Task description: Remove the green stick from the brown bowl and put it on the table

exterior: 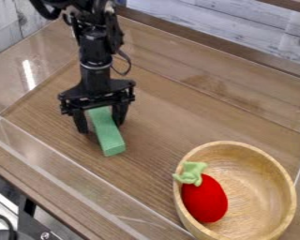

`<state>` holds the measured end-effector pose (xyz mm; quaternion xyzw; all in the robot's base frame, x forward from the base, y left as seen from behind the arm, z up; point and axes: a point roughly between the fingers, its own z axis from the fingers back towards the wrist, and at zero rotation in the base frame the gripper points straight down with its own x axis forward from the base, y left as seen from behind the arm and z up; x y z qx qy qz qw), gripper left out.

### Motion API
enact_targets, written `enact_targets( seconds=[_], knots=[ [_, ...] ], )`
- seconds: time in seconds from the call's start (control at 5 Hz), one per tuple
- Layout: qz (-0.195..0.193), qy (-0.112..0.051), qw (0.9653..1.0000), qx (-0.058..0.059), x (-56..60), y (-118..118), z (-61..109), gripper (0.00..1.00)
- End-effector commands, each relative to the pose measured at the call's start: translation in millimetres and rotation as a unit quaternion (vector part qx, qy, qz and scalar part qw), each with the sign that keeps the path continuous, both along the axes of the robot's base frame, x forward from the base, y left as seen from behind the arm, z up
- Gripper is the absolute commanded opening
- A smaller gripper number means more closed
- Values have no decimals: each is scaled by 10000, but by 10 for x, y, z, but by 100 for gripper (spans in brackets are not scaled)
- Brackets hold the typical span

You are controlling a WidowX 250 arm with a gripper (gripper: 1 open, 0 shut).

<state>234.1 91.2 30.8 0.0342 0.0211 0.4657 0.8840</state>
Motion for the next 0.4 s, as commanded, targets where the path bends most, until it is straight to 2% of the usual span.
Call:
enact_targets(
  seconds=[0.0,0.2],
  knots=[
    [-110,-226,9997,-13,61,64,231,100],
    [-264,-170,9994,-109,40,75,313,100]
  ],
)
